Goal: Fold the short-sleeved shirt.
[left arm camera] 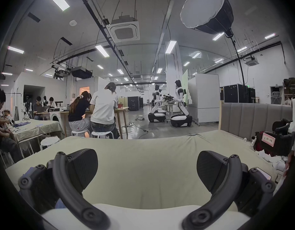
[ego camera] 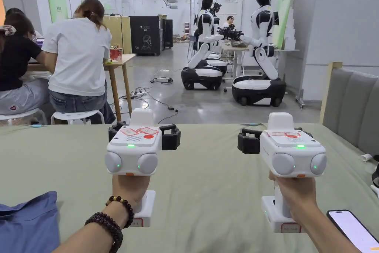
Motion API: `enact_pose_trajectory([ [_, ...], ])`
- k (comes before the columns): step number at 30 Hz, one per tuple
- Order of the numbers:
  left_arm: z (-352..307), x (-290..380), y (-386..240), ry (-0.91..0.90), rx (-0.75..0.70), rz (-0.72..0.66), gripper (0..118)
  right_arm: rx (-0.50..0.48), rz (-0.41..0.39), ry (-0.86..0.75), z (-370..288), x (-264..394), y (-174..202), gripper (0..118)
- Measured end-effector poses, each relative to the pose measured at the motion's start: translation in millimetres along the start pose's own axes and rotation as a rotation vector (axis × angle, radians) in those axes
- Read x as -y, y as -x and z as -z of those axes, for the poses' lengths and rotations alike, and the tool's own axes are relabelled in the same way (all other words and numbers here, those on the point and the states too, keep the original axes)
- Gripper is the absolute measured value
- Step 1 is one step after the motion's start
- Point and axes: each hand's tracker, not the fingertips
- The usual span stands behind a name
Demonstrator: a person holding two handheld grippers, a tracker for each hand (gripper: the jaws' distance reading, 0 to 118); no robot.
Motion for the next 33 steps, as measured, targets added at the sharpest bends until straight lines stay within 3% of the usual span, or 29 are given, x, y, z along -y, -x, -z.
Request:
enact_pose_trajectory([
  [33, -6, 13, -2, 0.011, 0.040, 0.007, 118, -0.015, -0.005, 0.009, 3, 9, 5, 118],
])
